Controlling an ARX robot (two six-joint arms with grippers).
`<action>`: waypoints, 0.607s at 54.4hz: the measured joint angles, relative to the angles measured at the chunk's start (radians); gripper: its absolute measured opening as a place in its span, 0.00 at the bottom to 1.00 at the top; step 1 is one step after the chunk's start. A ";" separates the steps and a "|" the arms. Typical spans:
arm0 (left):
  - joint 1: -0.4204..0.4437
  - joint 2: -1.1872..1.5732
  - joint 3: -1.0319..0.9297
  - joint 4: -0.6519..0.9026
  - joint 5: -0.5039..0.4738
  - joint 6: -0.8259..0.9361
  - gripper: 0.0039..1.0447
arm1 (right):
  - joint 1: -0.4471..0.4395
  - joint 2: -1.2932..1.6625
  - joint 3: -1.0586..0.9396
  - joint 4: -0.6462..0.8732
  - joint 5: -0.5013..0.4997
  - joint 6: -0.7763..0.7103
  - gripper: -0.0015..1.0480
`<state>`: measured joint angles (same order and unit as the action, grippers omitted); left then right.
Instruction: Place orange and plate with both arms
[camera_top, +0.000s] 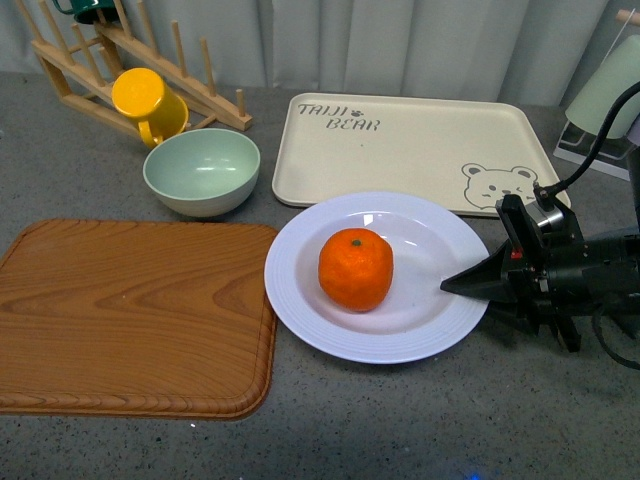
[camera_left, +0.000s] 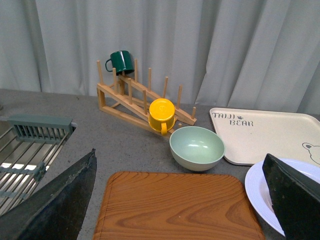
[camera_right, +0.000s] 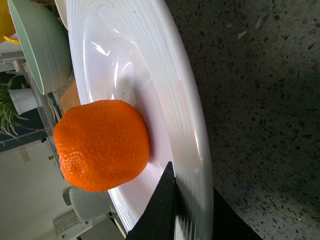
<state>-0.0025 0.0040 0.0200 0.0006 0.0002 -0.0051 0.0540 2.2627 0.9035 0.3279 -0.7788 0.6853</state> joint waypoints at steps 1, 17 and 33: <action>0.000 0.000 0.000 0.000 0.000 0.000 0.94 | 0.000 0.000 0.000 0.001 0.000 0.000 0.04; 0.000 0.000 0.000 0.000 0.000 0.000 0.94 | 0.011 -0.016 -0.059 0.156 -0.024 0.098 0.04; 0.000 0.000 0.000 0.000 0.000 0.000 0.94 | 0.004 -0.079 -0.084 0.394 -0.058 0.319 0.04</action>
<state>-0.0025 0.0040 0.0200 0.0006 -0.0002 -0.0048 0.0578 2.1838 0.8200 0.7216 -0.8371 1.0039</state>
